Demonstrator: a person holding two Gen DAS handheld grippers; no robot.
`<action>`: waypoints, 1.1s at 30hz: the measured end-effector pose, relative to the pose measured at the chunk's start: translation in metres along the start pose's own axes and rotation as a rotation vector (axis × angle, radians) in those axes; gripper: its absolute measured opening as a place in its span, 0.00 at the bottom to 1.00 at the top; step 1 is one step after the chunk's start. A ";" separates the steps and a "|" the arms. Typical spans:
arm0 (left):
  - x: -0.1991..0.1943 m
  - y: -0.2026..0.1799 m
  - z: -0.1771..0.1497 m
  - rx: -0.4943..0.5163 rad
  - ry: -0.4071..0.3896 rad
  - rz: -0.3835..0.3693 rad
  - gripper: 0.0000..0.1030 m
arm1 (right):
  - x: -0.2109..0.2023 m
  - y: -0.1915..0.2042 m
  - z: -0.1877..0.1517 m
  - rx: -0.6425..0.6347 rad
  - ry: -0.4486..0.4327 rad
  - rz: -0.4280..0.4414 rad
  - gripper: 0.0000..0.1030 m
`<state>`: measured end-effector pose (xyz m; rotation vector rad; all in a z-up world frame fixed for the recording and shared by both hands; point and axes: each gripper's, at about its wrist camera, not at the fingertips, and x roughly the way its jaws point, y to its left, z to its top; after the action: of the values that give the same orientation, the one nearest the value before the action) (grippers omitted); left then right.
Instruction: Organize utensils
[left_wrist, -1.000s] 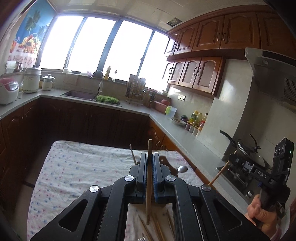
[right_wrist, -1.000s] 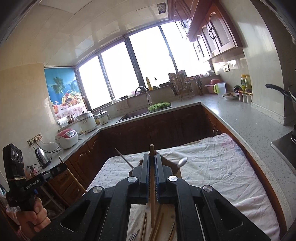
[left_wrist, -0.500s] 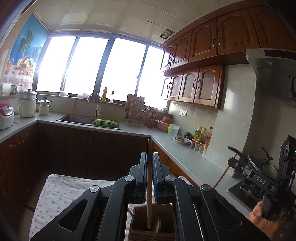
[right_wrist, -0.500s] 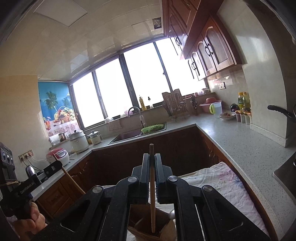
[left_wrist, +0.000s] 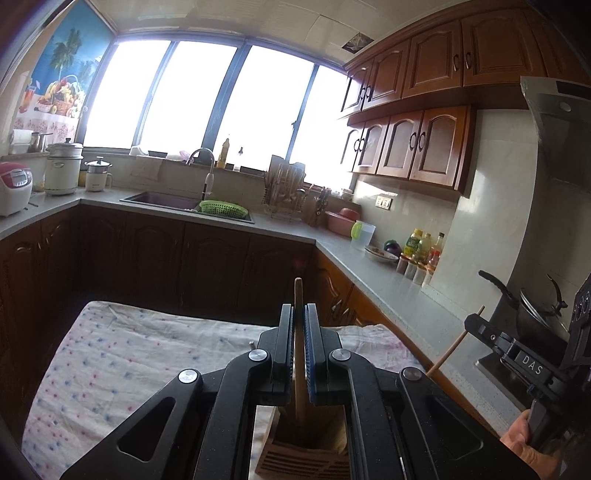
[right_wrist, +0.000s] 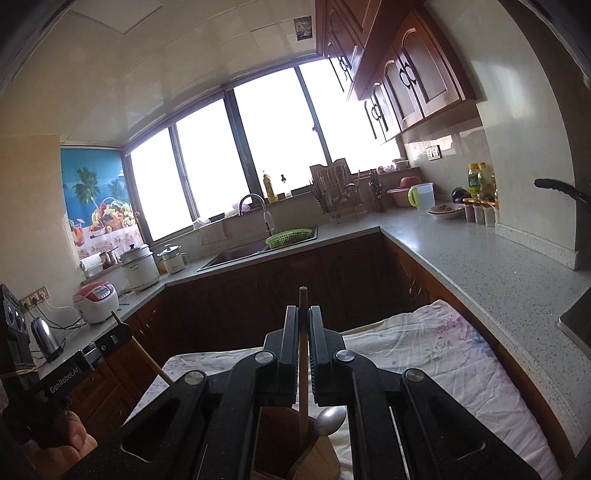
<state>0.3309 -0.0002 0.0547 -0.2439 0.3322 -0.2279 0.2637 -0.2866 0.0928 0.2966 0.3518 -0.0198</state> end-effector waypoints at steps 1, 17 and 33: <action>0.002 0.002 -0.001 -0.004 0.010 0.007 0.03 | 0.002 0.000 -0.005 -0.005 0.005 -0.006 0.05; 0.014 0.008 0.013 -0.035 0.080 0.010 0.04 | 0.017 -0.008 -0.025 0.023 0.104 -0.016 0.10; -0.094 0.027 -0.025 -0.128 0.029 0.032 0.78 | -0.049 -0.016 -0.017 0.132 -0.013 0.051 0.99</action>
<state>0.2399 0.0446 0.0518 -0.3615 0.3801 -0.1794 0.2113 -0.2980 0.0897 0.4361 0.3308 0.0057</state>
